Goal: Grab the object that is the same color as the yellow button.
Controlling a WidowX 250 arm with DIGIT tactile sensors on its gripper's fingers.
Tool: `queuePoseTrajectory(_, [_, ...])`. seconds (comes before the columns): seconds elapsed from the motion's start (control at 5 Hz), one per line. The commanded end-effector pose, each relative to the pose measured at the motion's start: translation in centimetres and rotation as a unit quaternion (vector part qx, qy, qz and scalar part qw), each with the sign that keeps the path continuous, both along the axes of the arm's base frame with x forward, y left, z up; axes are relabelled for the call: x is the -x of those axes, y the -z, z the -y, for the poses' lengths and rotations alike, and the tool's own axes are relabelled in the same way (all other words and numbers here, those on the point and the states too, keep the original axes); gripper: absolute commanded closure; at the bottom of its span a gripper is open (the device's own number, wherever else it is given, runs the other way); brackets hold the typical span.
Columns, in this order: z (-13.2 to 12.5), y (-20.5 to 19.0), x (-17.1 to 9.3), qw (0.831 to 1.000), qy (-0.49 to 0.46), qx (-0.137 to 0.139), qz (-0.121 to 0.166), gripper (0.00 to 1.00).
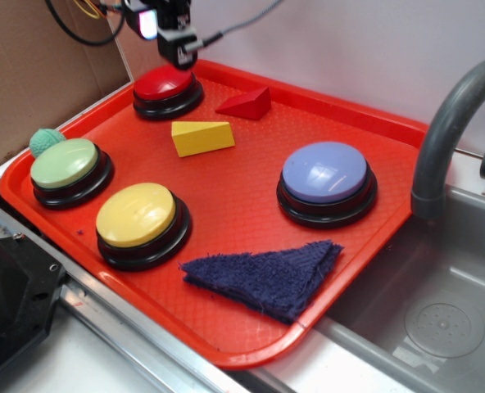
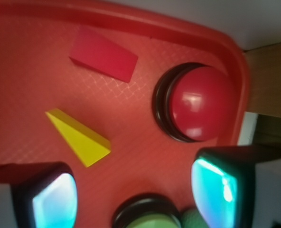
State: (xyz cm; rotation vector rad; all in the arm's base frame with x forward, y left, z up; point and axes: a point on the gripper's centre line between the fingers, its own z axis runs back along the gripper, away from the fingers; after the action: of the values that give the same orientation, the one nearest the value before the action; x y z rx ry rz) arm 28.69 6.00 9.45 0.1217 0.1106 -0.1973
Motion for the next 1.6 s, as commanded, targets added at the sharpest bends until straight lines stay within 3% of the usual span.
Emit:
queuePoseTrajectory(0.0, [1.1,3.1,0.9,0.995,0.095,0.004,-0.016,0.0])
queuePoseTrajectory(0.4, [3.2,3.2,1.7,0.987,0.157,0.026,-0.002,0.0])
queuePoseTrajectory(0.6, [3.1,4.0,1.5,0.985,0.171,0.018,-0.005,0.0])
queuePoseTrajectory(1.0, [2.9,6.2,0.7,0.983,0.182,0.002,-0.019,0.0])
queuePoseTrajectory(1.4, [2.9,8.1,0.6,0.982,0.185,0.015,-0.044,0.0])
